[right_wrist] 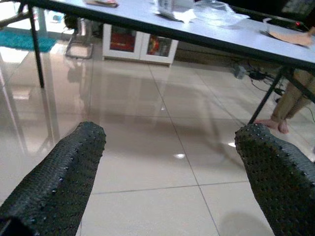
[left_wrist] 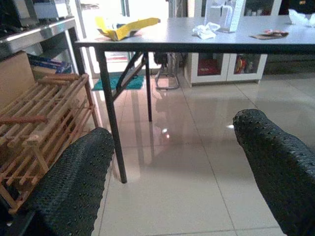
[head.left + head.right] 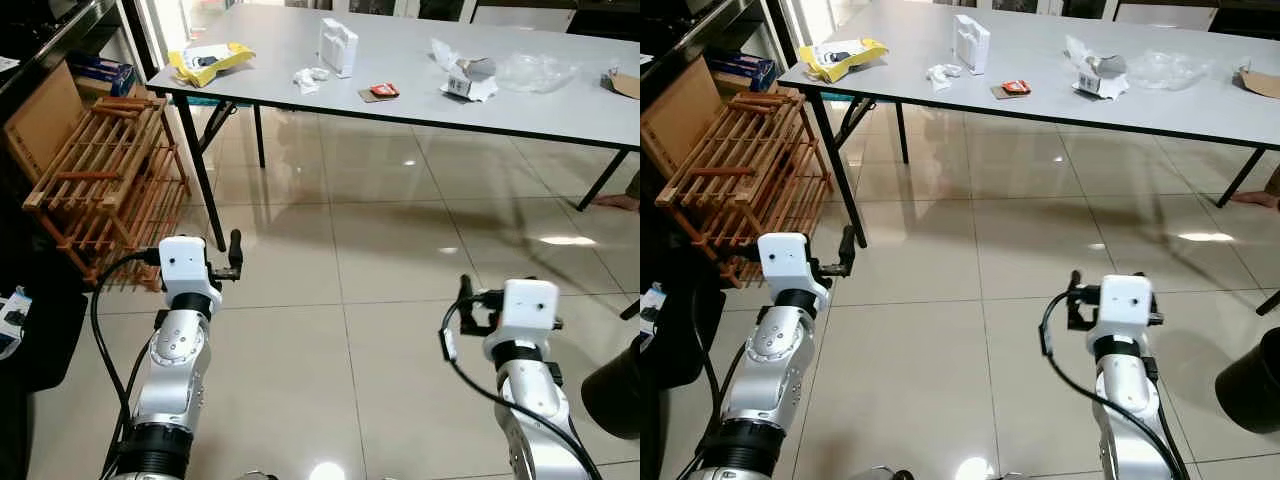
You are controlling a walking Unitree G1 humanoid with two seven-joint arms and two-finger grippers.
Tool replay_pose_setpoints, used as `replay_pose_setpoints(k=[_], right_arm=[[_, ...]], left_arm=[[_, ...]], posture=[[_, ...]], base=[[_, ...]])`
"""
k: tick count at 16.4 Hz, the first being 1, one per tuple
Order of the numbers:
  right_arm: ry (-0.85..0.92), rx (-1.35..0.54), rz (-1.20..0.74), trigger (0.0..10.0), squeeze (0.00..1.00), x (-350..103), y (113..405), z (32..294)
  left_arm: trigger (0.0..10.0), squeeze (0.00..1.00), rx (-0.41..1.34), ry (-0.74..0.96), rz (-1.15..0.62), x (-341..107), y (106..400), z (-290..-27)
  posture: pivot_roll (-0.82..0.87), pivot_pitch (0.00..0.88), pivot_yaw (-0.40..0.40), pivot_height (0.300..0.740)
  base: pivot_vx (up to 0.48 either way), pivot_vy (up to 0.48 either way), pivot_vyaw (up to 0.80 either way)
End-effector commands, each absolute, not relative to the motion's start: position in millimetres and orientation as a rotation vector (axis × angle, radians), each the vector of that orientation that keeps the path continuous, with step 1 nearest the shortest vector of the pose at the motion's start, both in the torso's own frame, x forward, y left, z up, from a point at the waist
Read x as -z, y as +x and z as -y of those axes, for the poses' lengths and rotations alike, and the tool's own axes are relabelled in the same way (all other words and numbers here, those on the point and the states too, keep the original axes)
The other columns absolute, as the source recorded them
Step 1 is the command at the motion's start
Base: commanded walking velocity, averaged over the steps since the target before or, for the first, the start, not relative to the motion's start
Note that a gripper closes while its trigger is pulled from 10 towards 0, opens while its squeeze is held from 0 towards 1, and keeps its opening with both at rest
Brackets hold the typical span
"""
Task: Picking trash to rubbish bin
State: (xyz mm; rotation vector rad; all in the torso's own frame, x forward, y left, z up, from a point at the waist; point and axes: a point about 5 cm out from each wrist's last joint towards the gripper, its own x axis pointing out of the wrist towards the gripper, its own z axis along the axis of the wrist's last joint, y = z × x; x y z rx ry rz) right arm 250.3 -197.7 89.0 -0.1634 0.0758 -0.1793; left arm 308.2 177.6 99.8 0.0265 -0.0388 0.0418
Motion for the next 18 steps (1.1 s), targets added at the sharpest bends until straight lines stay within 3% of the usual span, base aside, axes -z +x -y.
replay_pose_setpoints(k=[1, 14, 18], right_arm=[[-0.165, 0.175, -0.065, 10.0, 0.0, -91.4, 248.4, 197.7], [-0.14, 0.208, -0.084, 10.0, 0.0, -86.2, 247.4, 203.4], [-0.133, 0.207, -0.09, 10.0, 0.0, -83.4, 247.2, 200.8]], left_arm=[[10.0, 0.0, -0.035, 0.03, 0.003, -93.4, 307.2, -177.8], [10.0, 0.0, 0.034, 0.033, -0.012, -90.6, 306.0, -170.1], [10.0, 0.0, 0.045, 0.058, -0.01, -91.7, 306.8, -171.0]], posture=[[-0.08, 0.077, 0.003, 0.74], [-0.08, 0.076, 0.014, 0.74], [-0.07, 0.078, 0.021, 0.74]], base=[[0.0, 0.3, 0.0], [0.0, 0.0, 0.1], [0.465, 0.0, 0.0]])
